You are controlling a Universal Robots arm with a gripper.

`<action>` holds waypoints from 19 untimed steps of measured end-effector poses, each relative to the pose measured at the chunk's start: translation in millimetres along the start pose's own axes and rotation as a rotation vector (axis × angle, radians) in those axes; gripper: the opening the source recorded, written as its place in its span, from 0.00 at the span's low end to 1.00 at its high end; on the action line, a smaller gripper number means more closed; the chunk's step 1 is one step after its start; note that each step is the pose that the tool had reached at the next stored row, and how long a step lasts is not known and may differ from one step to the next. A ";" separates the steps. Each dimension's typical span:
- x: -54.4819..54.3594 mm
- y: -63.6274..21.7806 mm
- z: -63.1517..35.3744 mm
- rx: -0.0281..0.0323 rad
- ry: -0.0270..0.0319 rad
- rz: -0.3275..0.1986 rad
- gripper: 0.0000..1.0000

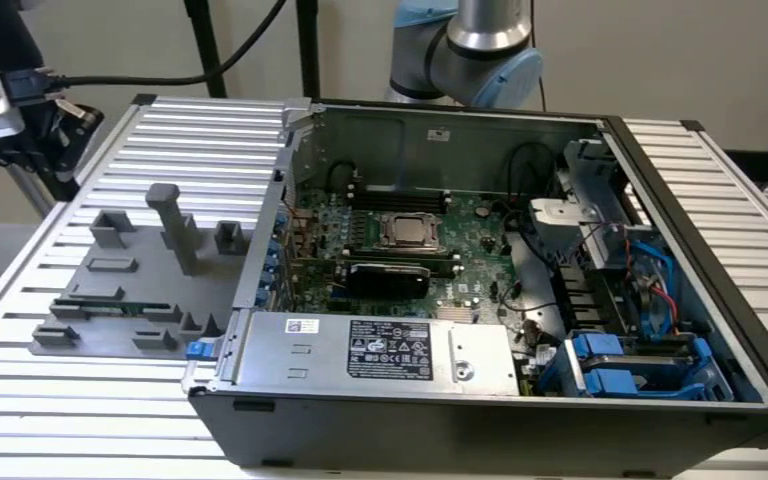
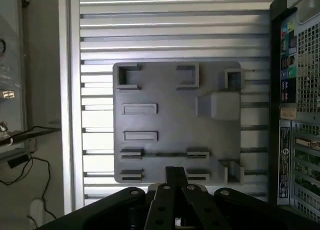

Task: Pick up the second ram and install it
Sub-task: 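Pick up the second ram and move it above second insertion slot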

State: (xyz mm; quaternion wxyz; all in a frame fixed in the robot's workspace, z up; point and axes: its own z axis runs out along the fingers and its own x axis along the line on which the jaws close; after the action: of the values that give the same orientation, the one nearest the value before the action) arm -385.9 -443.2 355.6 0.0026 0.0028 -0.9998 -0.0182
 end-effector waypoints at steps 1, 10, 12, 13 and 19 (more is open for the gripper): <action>0.0 0.0 0.5 0.0000 0.0006 -0.018 0.00; 0.0 -0.2 5.0 0.0009 0.0065 -0.182 0.00; 0.0 -0.2 6.1 0.0011 0.0078 -0.218 0.00; 0.0 -0.3 6.6 0.0012 0.0085 -0.236 0.00; 0.0 -0.4 9.8 0.0018 0.0124 -0.346 0.00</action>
State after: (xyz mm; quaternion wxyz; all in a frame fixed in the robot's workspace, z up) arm -385.9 -443.2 345.8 0.0055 0.1750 -0.9844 -0.0175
